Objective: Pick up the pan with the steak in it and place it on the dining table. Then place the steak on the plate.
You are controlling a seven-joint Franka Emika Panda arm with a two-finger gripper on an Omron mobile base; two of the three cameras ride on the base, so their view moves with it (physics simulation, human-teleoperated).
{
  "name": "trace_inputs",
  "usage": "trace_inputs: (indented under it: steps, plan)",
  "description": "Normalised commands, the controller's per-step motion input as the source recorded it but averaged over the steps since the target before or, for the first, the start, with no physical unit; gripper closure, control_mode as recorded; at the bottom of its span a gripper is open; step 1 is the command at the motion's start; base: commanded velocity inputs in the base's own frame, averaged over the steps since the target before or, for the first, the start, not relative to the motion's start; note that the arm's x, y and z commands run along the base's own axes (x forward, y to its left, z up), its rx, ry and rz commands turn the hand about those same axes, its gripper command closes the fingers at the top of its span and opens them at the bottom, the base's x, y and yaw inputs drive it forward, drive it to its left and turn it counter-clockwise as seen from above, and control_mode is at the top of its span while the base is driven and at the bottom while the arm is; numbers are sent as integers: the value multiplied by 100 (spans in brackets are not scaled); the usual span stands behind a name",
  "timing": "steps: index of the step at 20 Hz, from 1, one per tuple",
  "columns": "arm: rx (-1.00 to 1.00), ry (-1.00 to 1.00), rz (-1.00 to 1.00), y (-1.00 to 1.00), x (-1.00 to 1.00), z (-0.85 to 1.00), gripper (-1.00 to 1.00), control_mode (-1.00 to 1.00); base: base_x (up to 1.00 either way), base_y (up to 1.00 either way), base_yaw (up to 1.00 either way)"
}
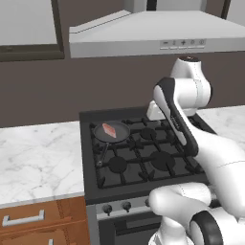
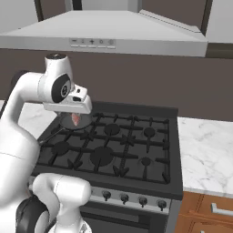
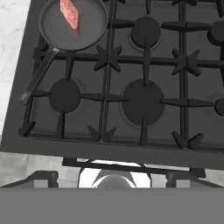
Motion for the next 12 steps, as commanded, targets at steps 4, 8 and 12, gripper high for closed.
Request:
trace_inputs:
  steps: [4, 8, 12]
  plan:
    - [0, 0, 0, 20, -51, -11, -100, -100, 0, 0, 0]
    - [0, 0, 0, 40, -22, -17, -100, -100, 0, 0, 0]
    - [0, 0, 0, 47, -7, -19, -100, -100, 0, 0, 0]
